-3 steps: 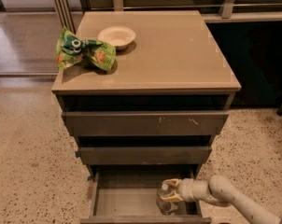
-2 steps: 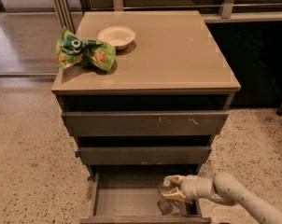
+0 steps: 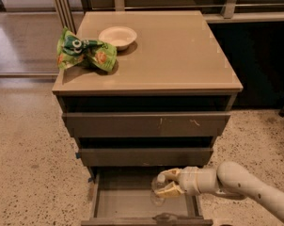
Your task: Pick water bottle from bottom drawer and place on counter
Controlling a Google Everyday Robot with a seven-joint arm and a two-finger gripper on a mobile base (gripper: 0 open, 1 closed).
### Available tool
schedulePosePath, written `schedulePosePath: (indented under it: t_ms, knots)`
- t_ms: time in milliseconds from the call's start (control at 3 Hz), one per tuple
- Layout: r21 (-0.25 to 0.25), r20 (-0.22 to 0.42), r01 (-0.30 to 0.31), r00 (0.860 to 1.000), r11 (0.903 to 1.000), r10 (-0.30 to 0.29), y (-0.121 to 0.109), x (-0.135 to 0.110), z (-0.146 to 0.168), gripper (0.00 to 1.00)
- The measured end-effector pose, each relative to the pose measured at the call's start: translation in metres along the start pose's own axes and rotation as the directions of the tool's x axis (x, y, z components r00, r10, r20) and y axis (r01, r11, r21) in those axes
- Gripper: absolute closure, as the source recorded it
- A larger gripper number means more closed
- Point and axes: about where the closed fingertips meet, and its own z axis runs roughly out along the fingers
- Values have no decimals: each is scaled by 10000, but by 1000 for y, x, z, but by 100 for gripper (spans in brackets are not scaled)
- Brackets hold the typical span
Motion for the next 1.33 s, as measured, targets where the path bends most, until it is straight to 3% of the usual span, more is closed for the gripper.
schedulePosePath:
  t_ms: [333, 1000, 1333]
  knots:
    - [177, -434, 332, 9985, 9993, -324, -2, -36, -23, 100]
    - [186, -236, 194, 9995, 9996, -190, -4, -46, -31, 100]
    - [253, 98, 482, 9988, 9985, -485, -14, -104, -67, 100]
